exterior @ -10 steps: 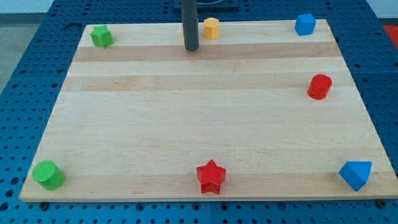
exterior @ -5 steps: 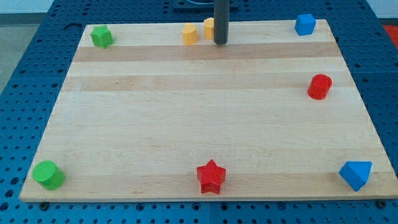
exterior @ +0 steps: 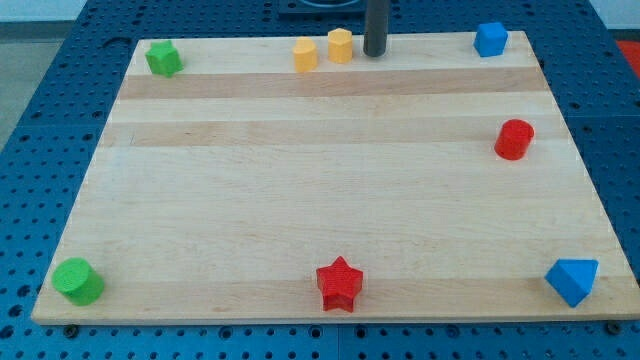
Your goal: Nudge yellow hexagon a bit left
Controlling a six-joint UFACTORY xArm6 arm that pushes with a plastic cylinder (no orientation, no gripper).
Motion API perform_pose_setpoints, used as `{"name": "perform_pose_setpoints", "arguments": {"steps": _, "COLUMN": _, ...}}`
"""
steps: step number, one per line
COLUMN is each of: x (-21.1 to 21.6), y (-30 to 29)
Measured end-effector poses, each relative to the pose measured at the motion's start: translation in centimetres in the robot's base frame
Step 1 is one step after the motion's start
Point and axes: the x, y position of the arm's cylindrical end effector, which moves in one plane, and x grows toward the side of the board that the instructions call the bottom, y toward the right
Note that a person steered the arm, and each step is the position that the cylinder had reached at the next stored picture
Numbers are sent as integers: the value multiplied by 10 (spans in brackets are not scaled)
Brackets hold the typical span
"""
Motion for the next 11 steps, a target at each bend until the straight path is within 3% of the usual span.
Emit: {"name": "perform_pose_setpoints", "arguments": {"steps": 11, "x": 3, "y": -22}}
